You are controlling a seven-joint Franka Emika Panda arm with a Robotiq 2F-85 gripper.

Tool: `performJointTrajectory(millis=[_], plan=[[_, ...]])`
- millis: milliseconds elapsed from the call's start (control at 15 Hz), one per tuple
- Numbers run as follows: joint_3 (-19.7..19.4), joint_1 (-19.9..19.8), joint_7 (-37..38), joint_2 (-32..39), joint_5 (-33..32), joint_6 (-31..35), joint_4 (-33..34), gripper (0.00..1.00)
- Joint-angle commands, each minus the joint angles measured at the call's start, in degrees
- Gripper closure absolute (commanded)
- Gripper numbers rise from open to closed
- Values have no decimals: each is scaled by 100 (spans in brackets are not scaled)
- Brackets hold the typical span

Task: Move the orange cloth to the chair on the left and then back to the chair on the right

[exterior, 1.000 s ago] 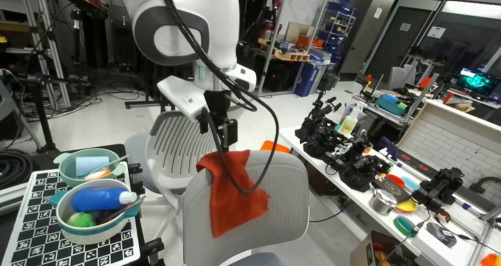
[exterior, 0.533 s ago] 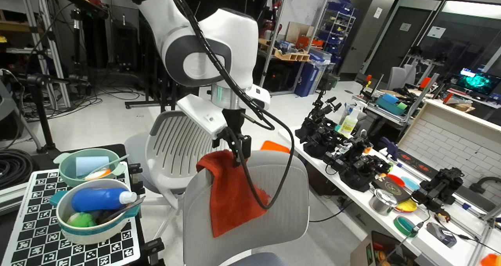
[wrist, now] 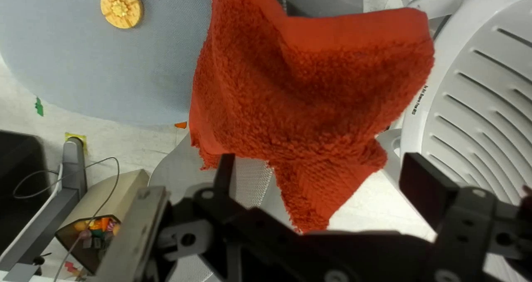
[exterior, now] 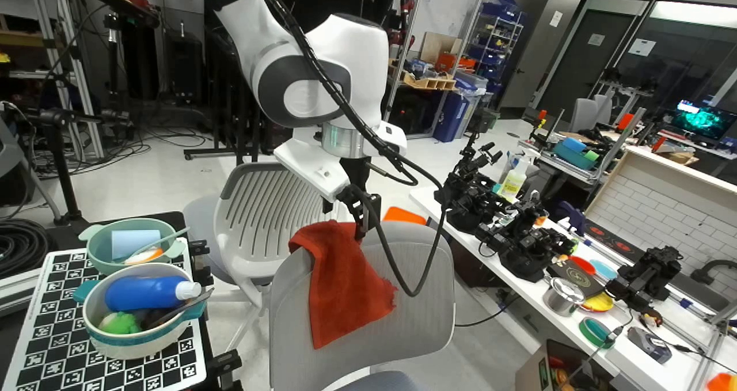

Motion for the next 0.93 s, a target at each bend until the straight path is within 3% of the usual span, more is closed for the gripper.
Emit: performJointTrajectory(millis=[0, 200, 667, 800, 867], plan=[[189, -136, -106, 167, 53, 96, 65, 23], [184, -152, -51, 328, -2, 52, 146, 51], [245, -161, 10, 223, -17, -127, 206, 100], [235, -148, 17, 41, -70, -145, 157, 96], [228, -149, 4, -49, -89, -152, 135, 100]])
